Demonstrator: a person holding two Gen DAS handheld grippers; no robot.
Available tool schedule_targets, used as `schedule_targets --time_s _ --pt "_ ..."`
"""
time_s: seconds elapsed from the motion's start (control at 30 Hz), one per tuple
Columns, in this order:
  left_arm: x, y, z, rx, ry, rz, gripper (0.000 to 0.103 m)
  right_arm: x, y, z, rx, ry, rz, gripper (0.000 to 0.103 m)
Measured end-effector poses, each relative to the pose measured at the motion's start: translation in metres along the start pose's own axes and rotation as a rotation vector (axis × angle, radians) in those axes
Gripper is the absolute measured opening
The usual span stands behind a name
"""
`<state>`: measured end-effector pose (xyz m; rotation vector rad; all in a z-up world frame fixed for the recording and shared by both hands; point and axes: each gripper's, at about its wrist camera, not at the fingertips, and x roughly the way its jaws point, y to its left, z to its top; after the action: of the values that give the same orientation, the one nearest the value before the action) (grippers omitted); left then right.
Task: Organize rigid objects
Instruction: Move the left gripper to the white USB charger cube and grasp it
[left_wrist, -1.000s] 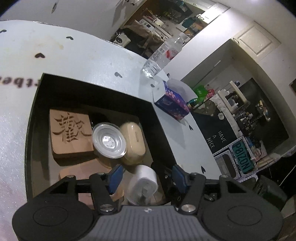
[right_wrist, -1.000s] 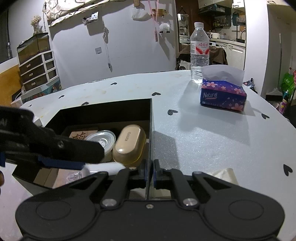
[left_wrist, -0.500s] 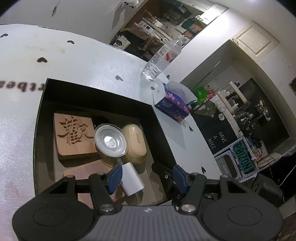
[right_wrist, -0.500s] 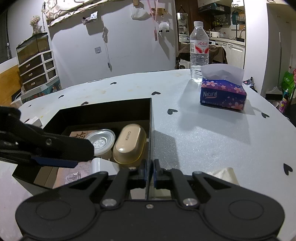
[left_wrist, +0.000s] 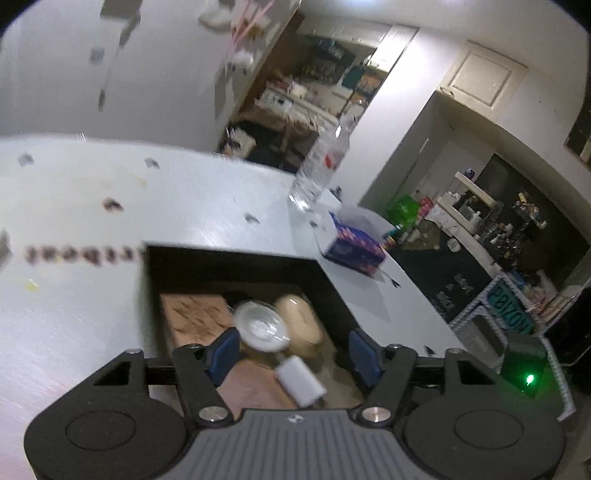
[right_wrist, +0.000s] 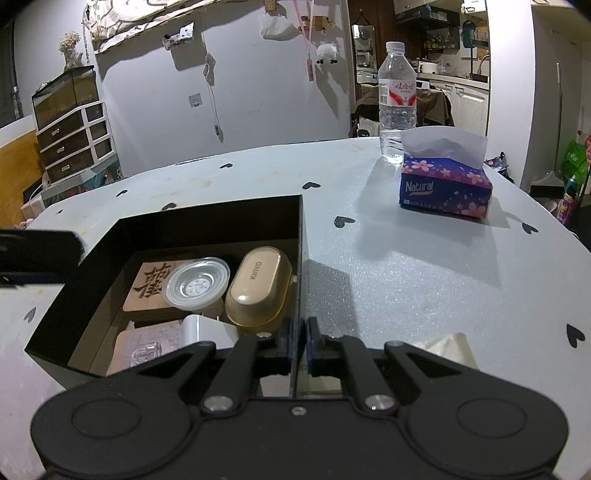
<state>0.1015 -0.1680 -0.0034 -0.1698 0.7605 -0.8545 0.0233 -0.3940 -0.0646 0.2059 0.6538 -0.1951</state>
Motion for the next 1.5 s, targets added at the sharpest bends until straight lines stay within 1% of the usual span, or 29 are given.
schedule_targets --time_s 0.1,0.17,0.3,0.43,0.57,0.73,0.8,0.87,0.93,1.0,1.07,1.17,1.3,1.37,1.4,1.43,1.5 --pt "-0.018 0.007 -0.002 0.071 -0.052 0.080 0.068 0.000 0.000 0.000 0.001 -0.001 -0.001 0.007" --pt "-0.030 0.016 -0.004 0.094 -0.079 0.130 0.068 0.000 0.000 0.000 0.002 -0.002 -0.005 0.007" --pt "-0.051 0.035 -0.007 0.116 -0.122 0.222 0.068 0.000 0.000 0.000 0.000 -0.003 -0.010 0.007" --pt "-0.065 0.059 -0.013 0.125 -0.148 0.340 0.069 0.000 0.000 -0.001 0.001 -0.007 -0.009 0.007" --pt "-0.071 0.085 -0.018 0.106 -0.153 0.436 0.069 0.000 0.001 0.000 -0.006 -0.003 -0.014 0.006" --pt "-0.068 0.117 -0.018 0.131 -0.192 0.583 0.069 0.001 0.006 0.001 -0.031 0.002 -0.034 0.005" --pt "-0.061 0.130 -0.014 0.129 -0.191 0.633 0.069 0.001 0.008 0.001 -0.039 0.001 -0.043 0.004" --pt "-0.053 0.142 -0.009 0.119 -0.181 0.647 0.069 0.001 0.009 0.001 -0.047 0.000 -0.051 0.004" --pt "-0.044 0.151 -0.003 0.130 -0.178 0.660 0.069 0.001 0.010 0.001 -0.055 -0.001 -0.056 0.004" --pt "-0.032 0.158 0.005 0.177 -0.158 0.656 0.070 0.001 0.011 0.002 -0.061 0.001 -0.058 0.004" --pt "-0.019 0.167 0.013 0.239 -0.143 0.674 0.075 0.001 0.012 0.002 -0.069 0.004 -0.061 0.004" --pt "-0.006 0.182 0.022 0.299 -0.122 0.689 0.075 0.001 0.012 0.003 -0.070 0.008 -0.064 0.004" --pt "0.009 0.206 0.033 0.292 -0.085 0.672 0.075 0.002 0.013 0.003 -0.074 0.014 -0.071 0.003" --pt "0.017 0.213 0.035 0.316 -0.063 0.662 0.076 0.002 0.014 0.003 -0.074 0.014 -0.074 0.003" --pt "0.020 0.216 0.036 0.326 -0.058 0.655 0.076 0.002 0.014 0.003 -0.074 0.015 -0.075 0.003" --pt "0.022 0.218 0.036 0.334 -0.061 0.653 0.078 0.002 0.014 0.003 -0.074 0.015 -0.077 0.003" --pt "0.025 0.219 0.038 0.334 -0.064 0.652 0.079 0.002 0.014 0.004 -0.074 0.016 -0.080 0.003"
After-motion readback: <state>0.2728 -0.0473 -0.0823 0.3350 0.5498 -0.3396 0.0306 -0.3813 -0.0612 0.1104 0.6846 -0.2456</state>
